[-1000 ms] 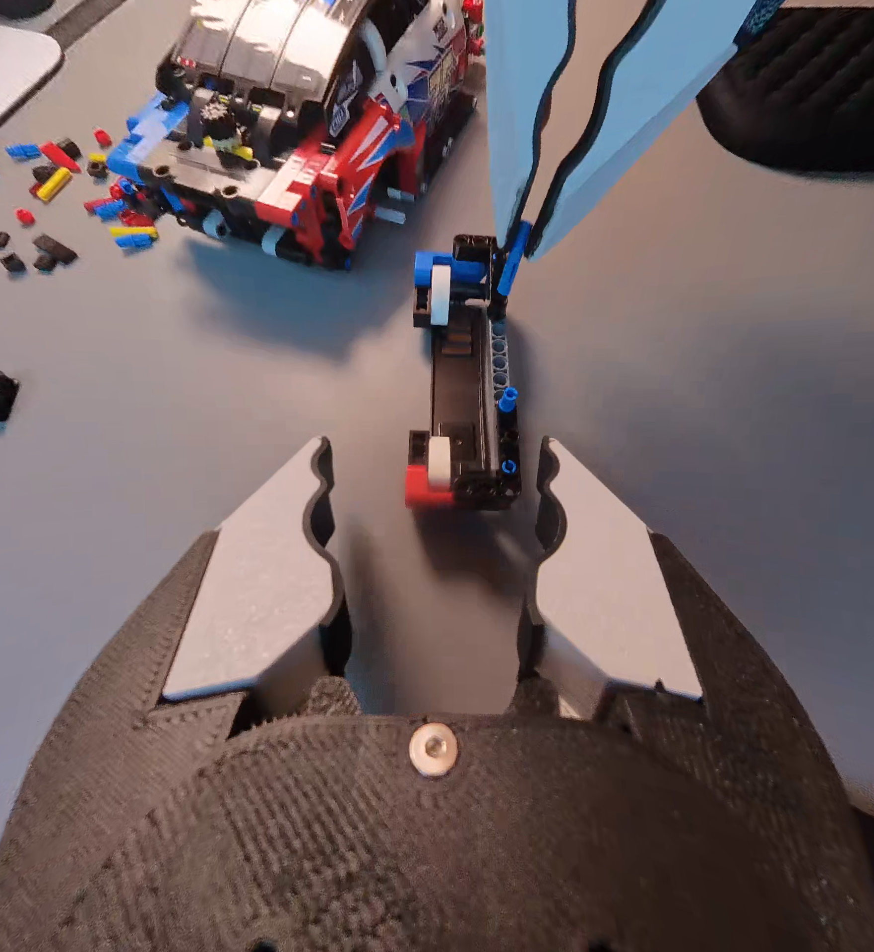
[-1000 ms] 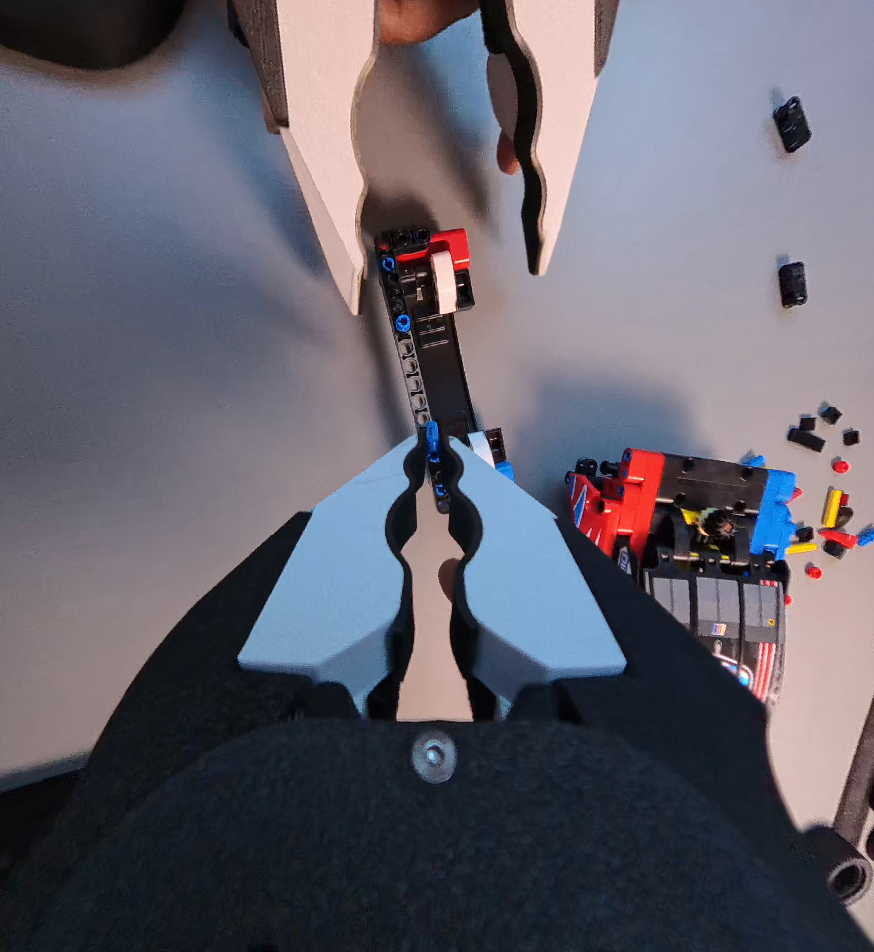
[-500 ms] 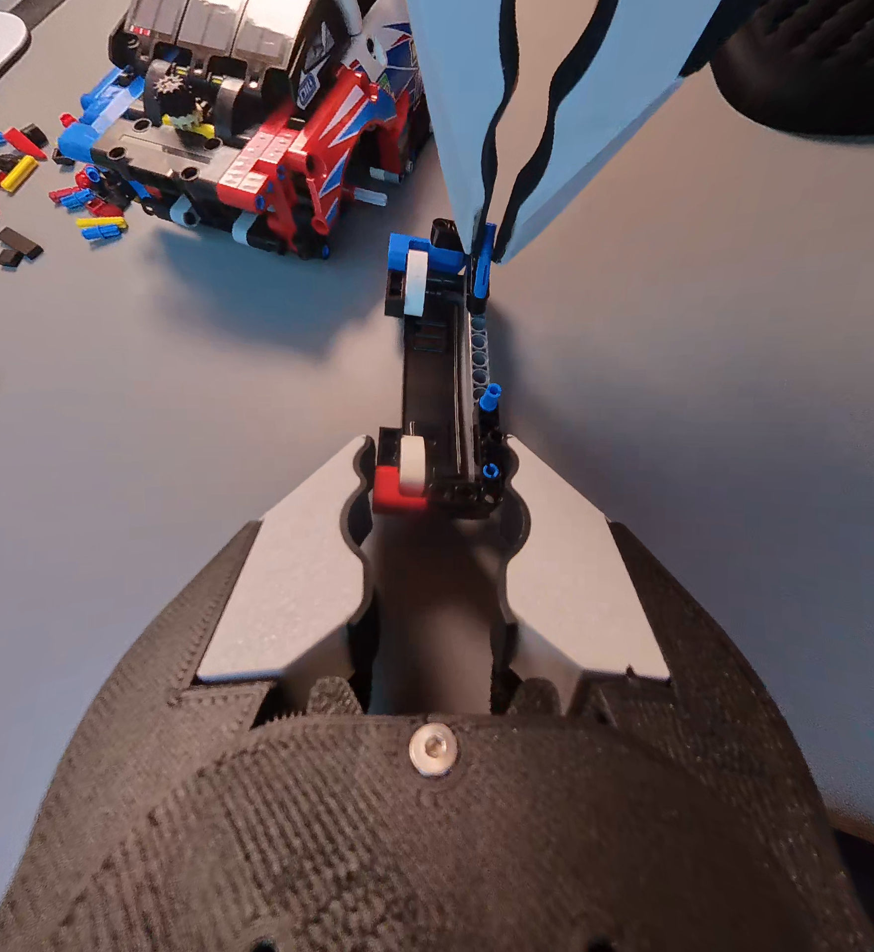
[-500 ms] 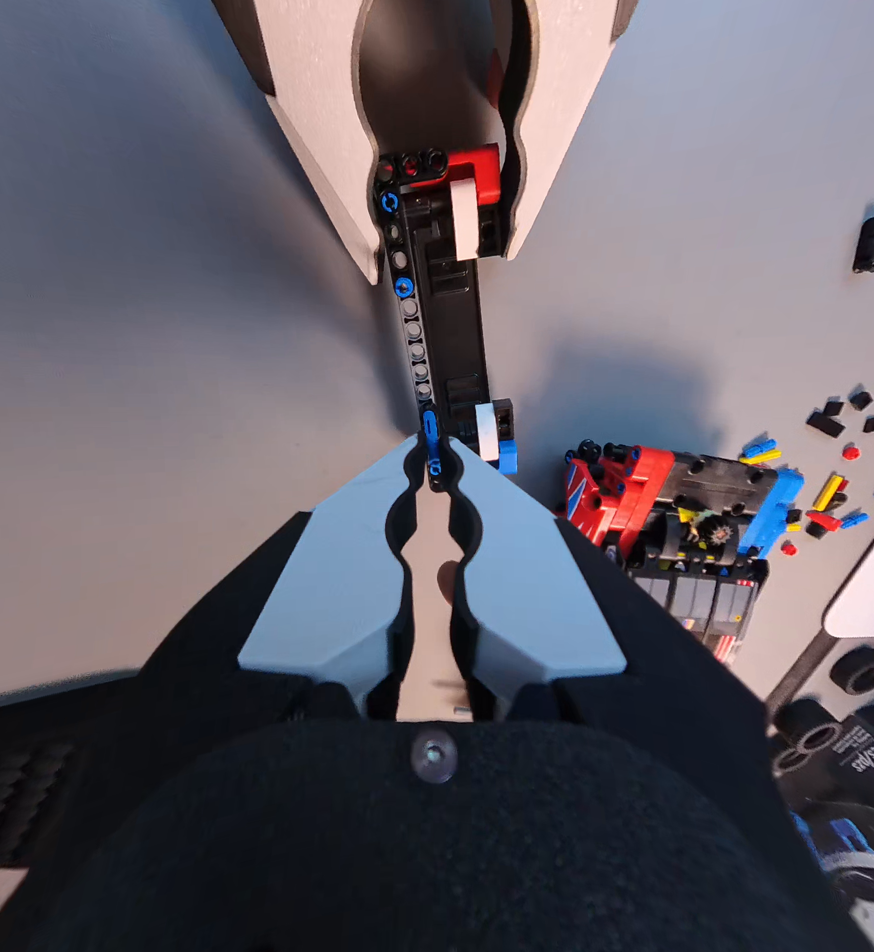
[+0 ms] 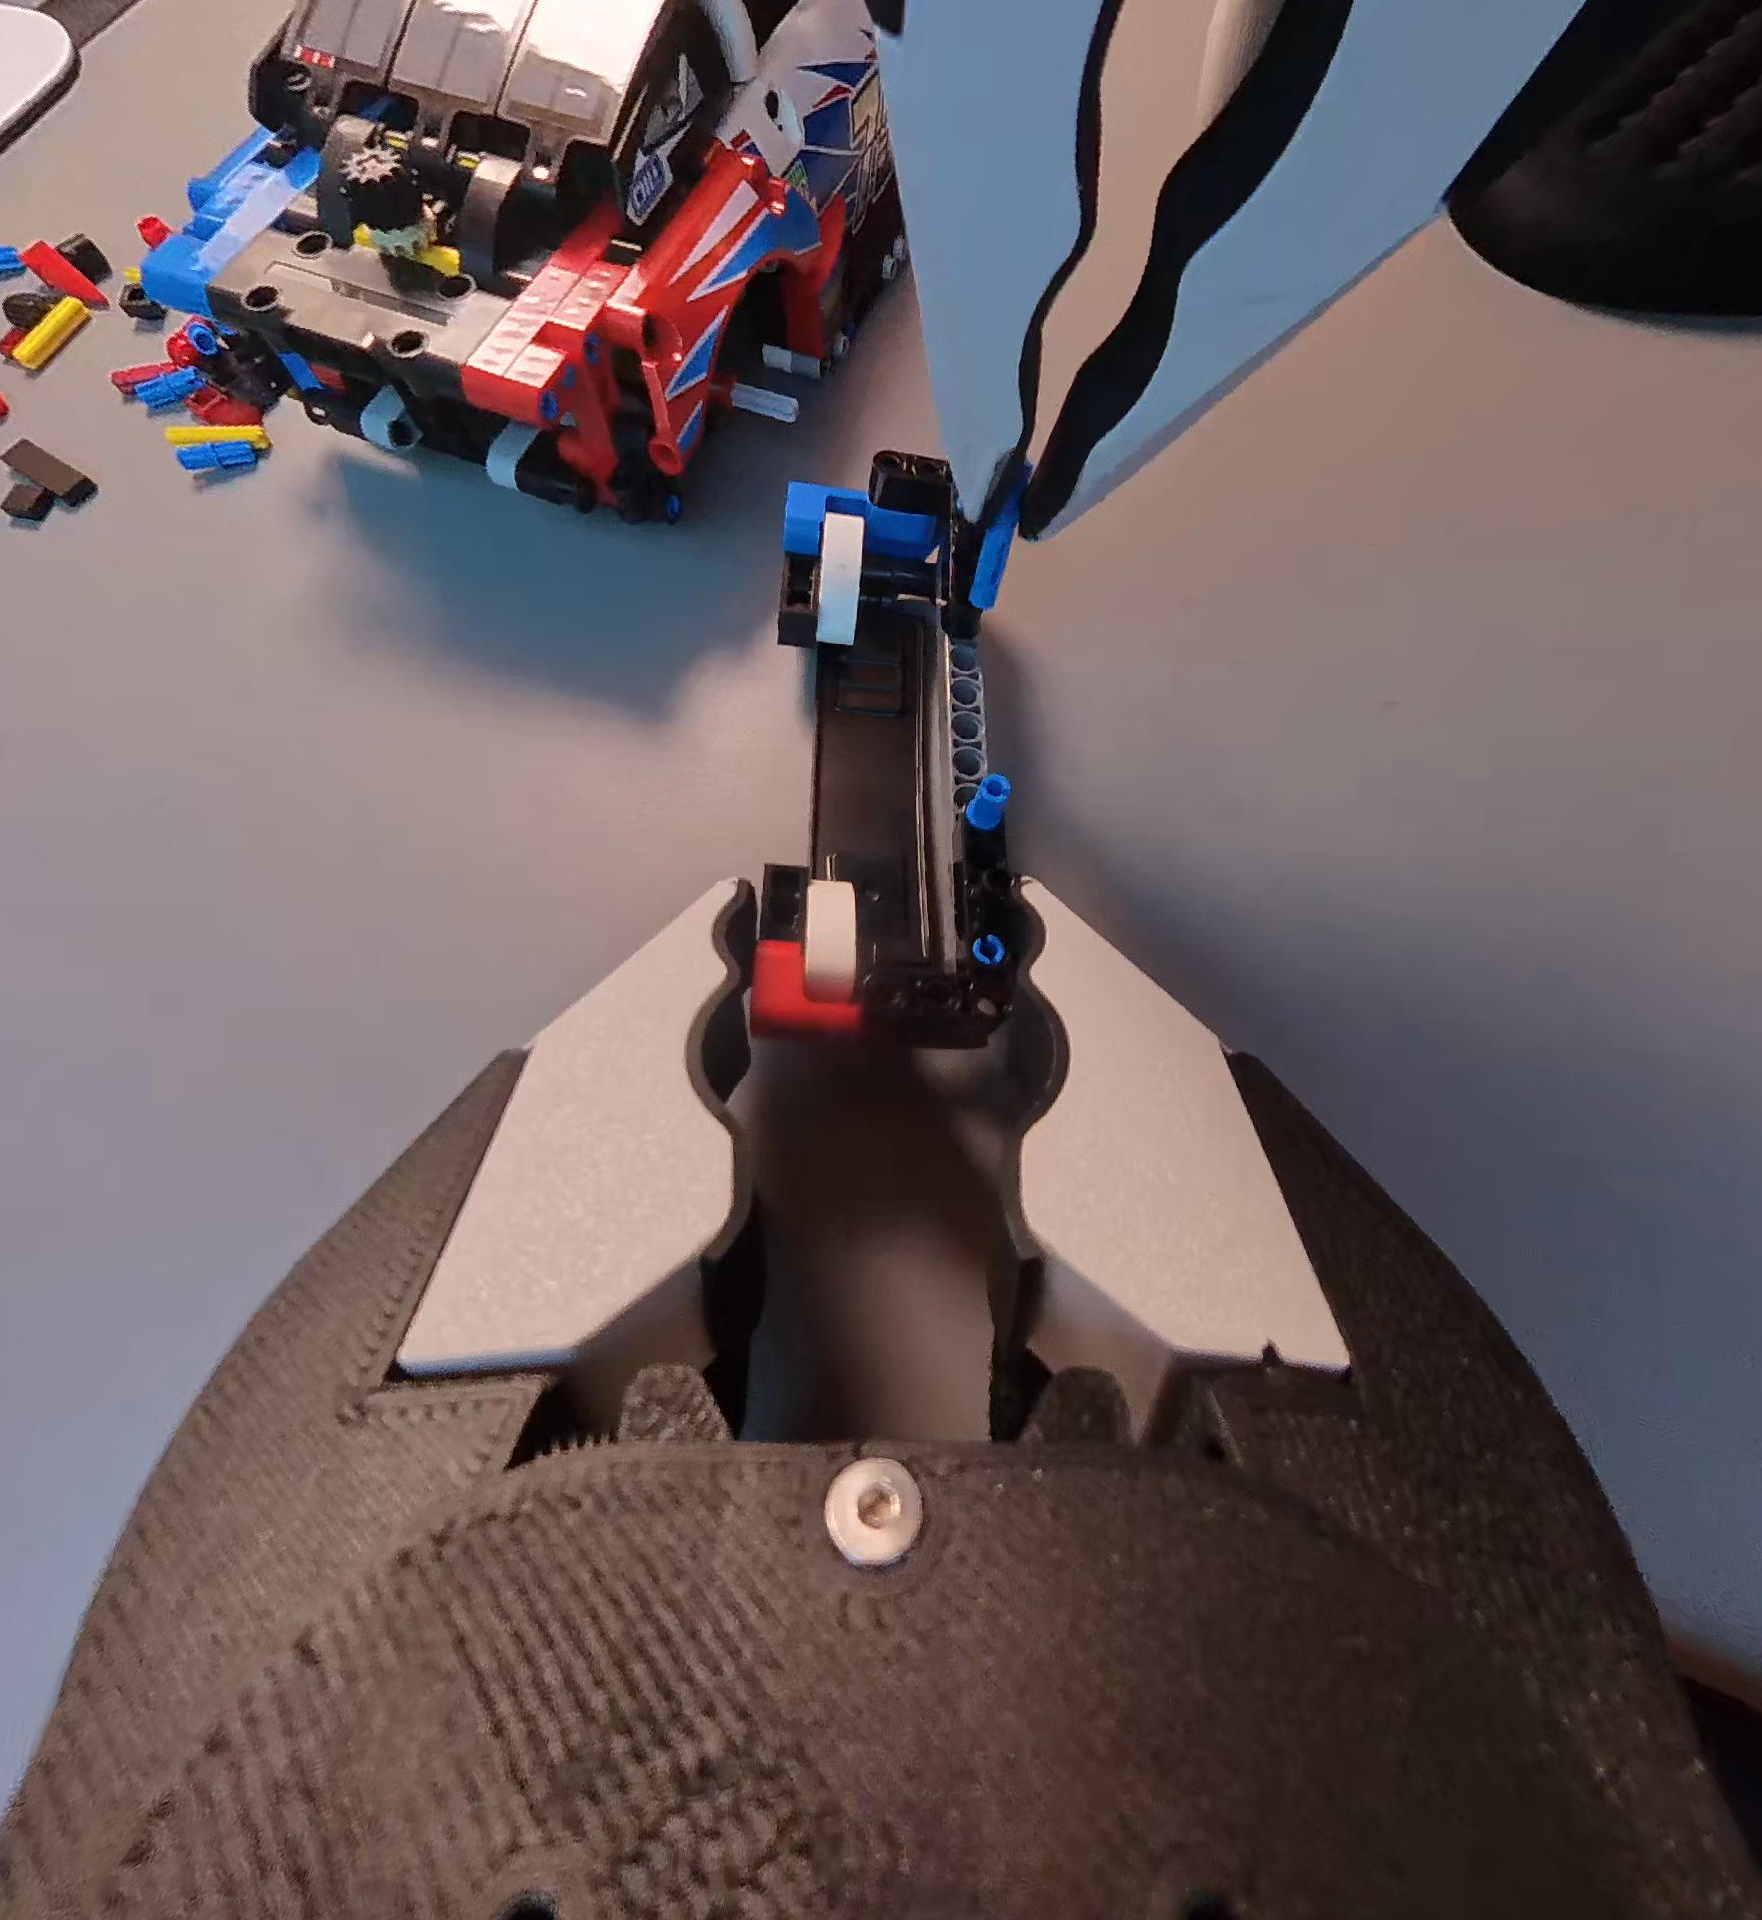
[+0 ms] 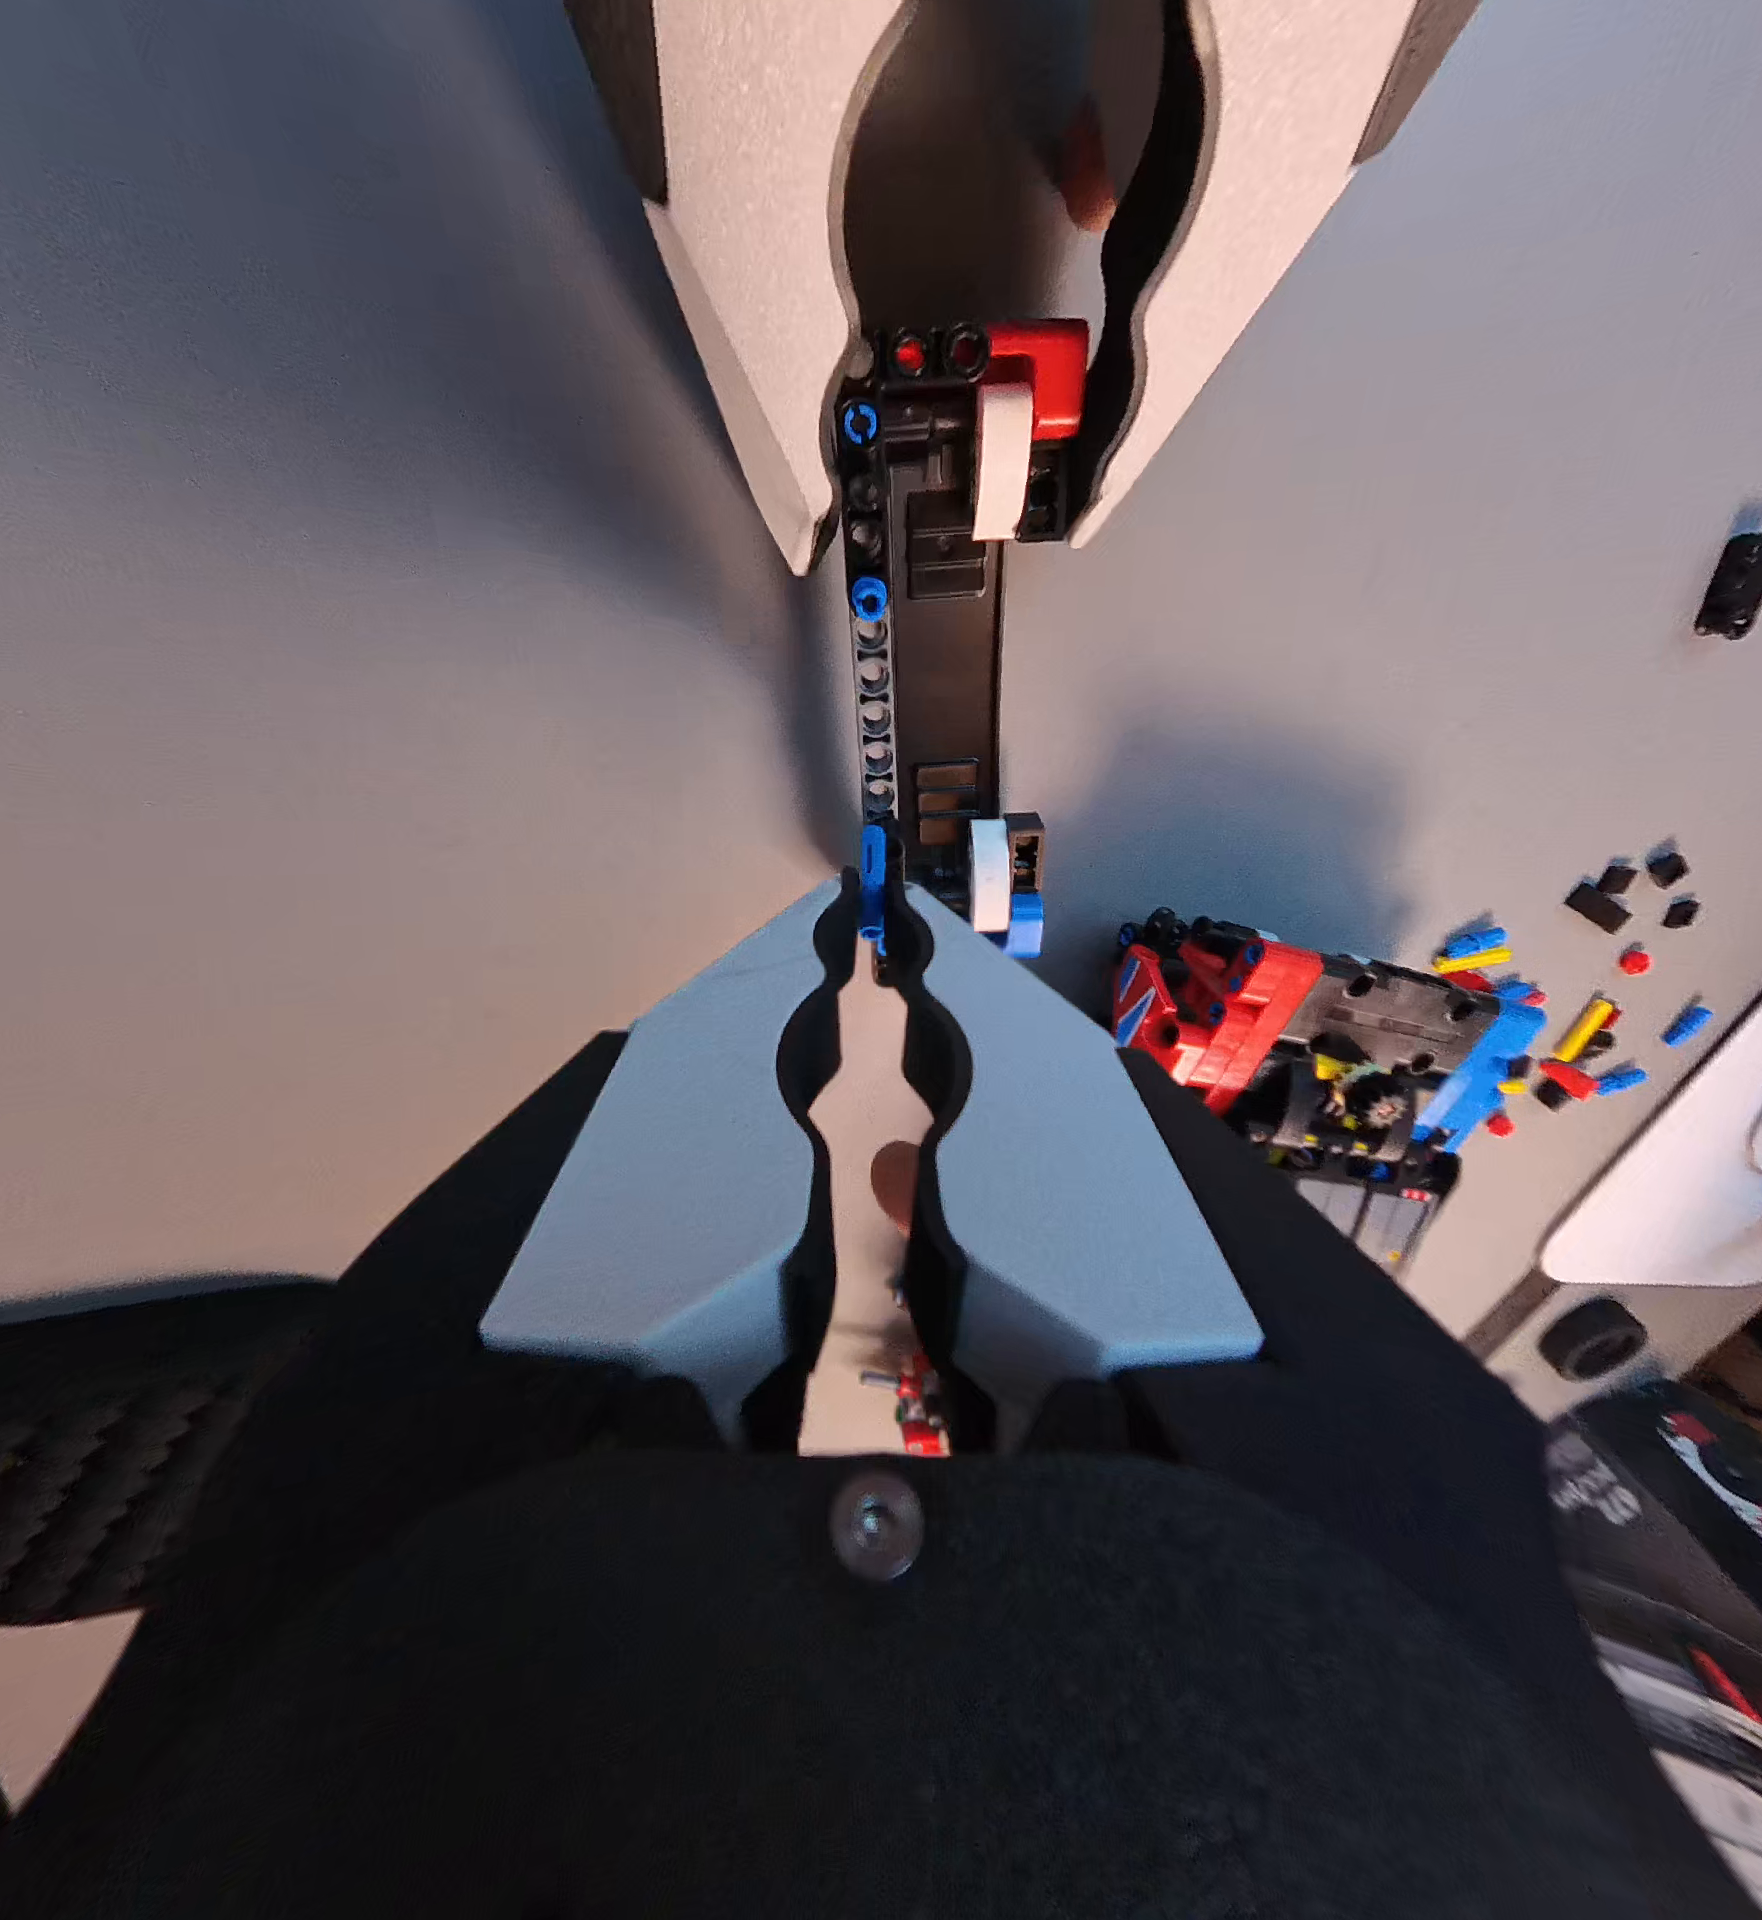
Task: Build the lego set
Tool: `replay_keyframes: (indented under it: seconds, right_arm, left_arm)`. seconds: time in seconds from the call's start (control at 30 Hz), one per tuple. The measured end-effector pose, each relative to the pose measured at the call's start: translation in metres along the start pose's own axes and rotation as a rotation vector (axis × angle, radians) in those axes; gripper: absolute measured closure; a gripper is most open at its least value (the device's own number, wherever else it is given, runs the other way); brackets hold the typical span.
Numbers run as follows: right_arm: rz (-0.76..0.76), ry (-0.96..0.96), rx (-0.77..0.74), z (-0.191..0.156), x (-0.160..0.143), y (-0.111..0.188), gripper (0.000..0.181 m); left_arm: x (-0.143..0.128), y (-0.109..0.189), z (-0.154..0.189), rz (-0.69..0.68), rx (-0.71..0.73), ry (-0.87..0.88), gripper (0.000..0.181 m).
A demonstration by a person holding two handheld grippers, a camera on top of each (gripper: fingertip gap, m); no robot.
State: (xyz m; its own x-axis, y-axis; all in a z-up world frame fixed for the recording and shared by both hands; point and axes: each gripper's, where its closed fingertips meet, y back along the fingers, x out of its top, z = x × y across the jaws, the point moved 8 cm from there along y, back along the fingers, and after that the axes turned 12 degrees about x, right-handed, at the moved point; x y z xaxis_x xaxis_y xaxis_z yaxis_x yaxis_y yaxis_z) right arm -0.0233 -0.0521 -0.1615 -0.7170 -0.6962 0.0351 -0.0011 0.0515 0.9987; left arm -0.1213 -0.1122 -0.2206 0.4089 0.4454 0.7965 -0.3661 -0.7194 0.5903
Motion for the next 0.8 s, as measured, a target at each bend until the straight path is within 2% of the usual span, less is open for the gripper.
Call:
replay_keyframes:
  seconds: [0.1, 0.17, 0.33, 0.5, 0.8]
  right_arm:
    - [0.133, -0.083, 0.024, 0.002, -0.003, 0.008, 0.179]
    - [0.274, -0.131, 0.027, 0.002, -0.003, 0.016, 0.179]
    - [0.527, -0.179, 0.040, -0.008, 0.001, 0.028, 0.179]
    - [0.651, -0.185, 0.042, -0.017, 0.005, 0.032, 0.179]
    - [0.854, 0.005, -0.056, -0.033, 0.000, 0.046, 0.178]
  left_arm:
    - [0.007, 0.007, -0.004, 0.086, 0.028, -0.010, 0.134]
    - [0.016, 0.017, -0.003, 0.189, 0.015, -0.025, 0.132]
    - [0.030, 0.030, 0.009, 0.346, -0.007, -0.086, 0.140]
    - [0.034, 0.035, 0.021, 0.411, -0.015, -0.153, 0.176]
    - [0.041, 0.050, 0.022, 0.570, -0.115, -0.122, 0.180]
